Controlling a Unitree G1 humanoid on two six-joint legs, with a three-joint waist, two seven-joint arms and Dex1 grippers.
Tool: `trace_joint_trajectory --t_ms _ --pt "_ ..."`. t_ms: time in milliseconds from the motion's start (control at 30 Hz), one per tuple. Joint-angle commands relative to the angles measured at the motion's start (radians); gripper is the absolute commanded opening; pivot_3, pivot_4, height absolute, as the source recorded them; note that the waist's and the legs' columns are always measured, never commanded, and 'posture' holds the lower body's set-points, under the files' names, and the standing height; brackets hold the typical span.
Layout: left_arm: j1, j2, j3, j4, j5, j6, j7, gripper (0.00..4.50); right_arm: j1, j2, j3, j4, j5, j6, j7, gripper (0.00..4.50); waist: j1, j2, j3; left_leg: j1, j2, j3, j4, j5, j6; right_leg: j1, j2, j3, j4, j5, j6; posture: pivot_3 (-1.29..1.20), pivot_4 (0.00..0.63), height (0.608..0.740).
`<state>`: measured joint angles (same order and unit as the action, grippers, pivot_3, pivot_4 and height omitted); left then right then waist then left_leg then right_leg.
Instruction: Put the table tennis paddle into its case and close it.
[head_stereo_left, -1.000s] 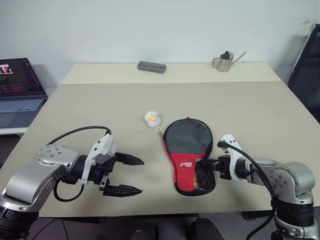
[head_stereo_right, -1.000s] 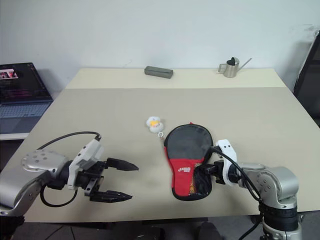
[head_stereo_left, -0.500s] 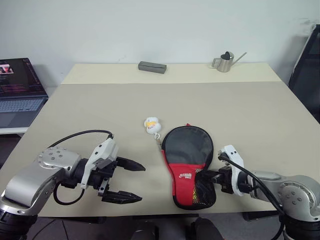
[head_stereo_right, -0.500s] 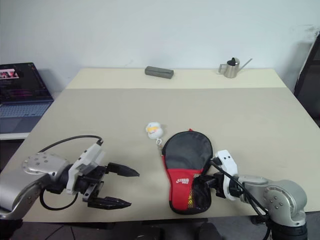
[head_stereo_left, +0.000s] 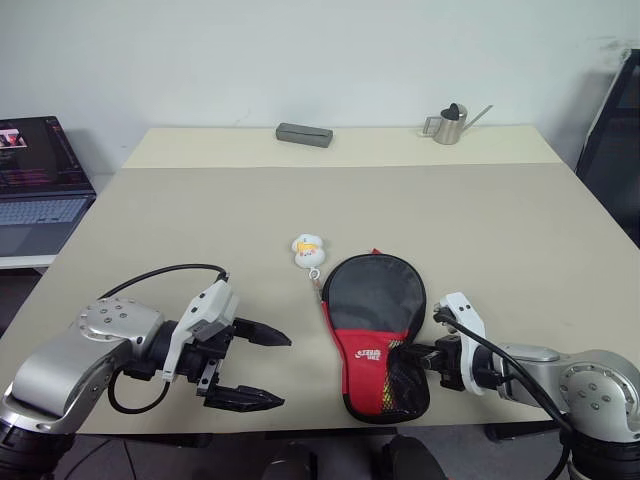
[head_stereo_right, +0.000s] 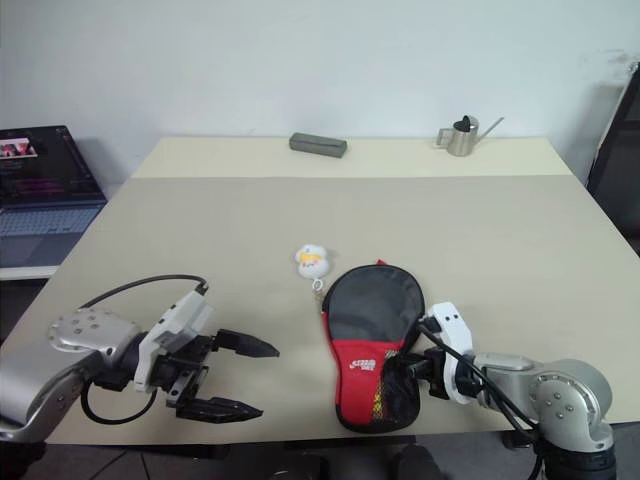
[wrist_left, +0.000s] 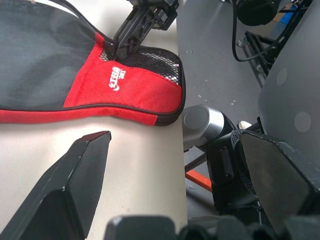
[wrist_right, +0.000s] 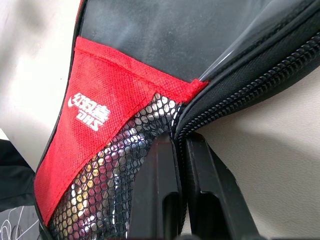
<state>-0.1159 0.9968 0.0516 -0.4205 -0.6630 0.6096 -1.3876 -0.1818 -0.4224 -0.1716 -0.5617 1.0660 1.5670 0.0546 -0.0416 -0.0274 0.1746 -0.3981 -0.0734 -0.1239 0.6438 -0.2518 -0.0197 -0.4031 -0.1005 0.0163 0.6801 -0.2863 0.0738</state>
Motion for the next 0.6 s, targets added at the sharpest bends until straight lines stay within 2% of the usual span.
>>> trace_joint_trajectory --t_ms 33,100,200,433,567,600 --pt "-0.002 0.001 -0.003 -0.004 0.000 -0.020 -0.005 4.50 0.020 0.004 0.034 0.012 0.065 0.047 -0.019 0.04 0.000 0.000 0.000 0.000 0.000 0.000 0.000 0.000 0.000 0.000 0.000 0.000 0.000 0.000 0.000 0.00 0.150 0.740" --pt "-0.004 -0.002 -0.009 -0.001 0.003 -0.025 -0.003 4.50 0.020 0.009 0.013 0.016 0.076 0.047 -0.039 0.04 0.000 0.000 0.000 0.000 0.000 0.000 0.000 0.000 0.000 0.000 0.000 0.000 0.000 0.000 0.000 0.00 0.150 0.740" --pt "-0.005 -0.011 -0.010 0.005 0.010 -0.036 0.007 4.50 0.048 0.001 -0.055 0.001 0.113 0.047 -0.086 0.76 0.002 0.000 0.000 0.000 0.000 0.000 0.000 0.000 0.000 0.000 0.000 0.000 0.000 0.000 0.000 0.00 0.150 0.740" --pt "-0.006 -0.034 -0.019 0.016 0.022 -0.054 0.029 4.50 0.009 -0.045 -0.211 0.039 0.233 0.047 -0.165 3.05 0.010 0.000 0.000 0.000 -0.001 0.000 0.001 0.000 0.000 0.003 -0.001 -0.001 0.000 0.000 0.000 0.00 0.150 0.740" --pt "-0.012 -0.046 -0.025 0.022 0.029 -0.058 0.037 4.50 0.008 -0.107 -0.237 0.061 0.315 0.032 -0.168 4.38 0.012 0.000 0.000 0.003 -0.001 0.000 0.002 0.000 0.000 0.008 -0.001 -0.002 -0.001 0.001 0.000 0.00 0.150 0.740" --pt "-0.016 -0.049 -0.028 0.025 0.031 -0.061 0.039 4.50 0.008 -0.131 -0.237 0.059 0.334 0.021 -0.155 4.38 0.011 0.001 0.000 0.005 0.000 -0.001 0.001 0.000 0.000 0.009 -0.001 -0.002 -0.001 0.001 0.000 0.00 0.150 0.740"
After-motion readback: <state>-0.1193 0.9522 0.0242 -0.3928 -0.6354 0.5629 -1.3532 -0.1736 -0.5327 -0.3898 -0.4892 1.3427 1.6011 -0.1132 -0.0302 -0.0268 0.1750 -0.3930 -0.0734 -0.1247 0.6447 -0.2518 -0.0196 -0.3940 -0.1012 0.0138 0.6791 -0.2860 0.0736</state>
